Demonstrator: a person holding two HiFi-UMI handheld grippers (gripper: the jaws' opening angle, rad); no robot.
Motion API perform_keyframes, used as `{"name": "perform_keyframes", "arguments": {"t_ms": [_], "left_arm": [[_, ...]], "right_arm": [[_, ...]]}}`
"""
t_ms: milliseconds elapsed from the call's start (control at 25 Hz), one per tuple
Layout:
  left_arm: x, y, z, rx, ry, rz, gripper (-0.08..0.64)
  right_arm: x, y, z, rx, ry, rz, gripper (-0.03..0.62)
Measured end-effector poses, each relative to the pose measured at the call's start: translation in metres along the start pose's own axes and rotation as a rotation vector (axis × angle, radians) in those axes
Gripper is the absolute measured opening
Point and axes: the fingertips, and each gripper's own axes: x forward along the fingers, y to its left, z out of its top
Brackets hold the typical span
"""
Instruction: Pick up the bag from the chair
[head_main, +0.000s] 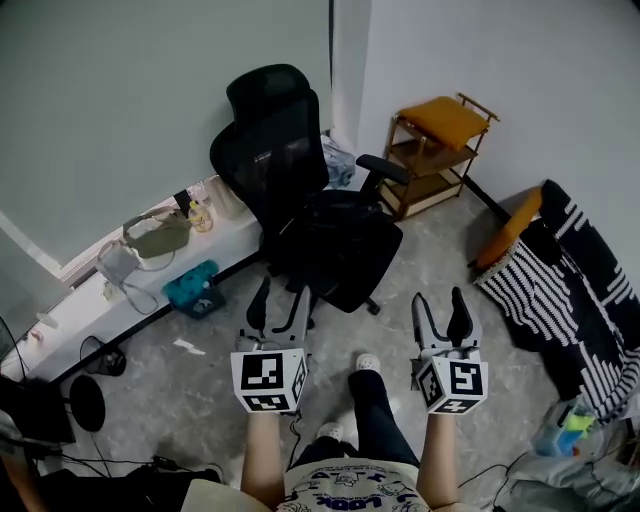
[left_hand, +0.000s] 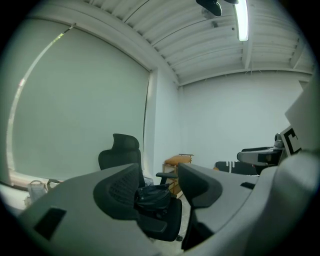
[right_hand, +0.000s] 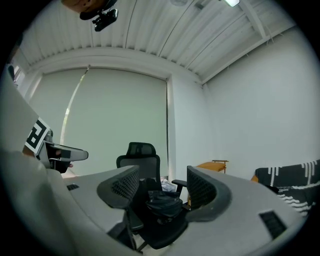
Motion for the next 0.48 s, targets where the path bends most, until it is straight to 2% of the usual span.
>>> {"name": "perform_keyframes", "arguments": {"t_ms": [280, 480], "left_arm": [[0.077, 0.008, -0.010, -0.005, 0.021, 0.049, 0.244], [0.151, 0.010, -0.003, -0.004, 0.028, 0.097, 0.244]], "right_arm": [[0.083, -0.032, -0.011, 0.009, 0.005, 0.047, 0.298], [0.160, -0.064, -0.008, 0.014, 0.006, 0.105, 0.298]]}}
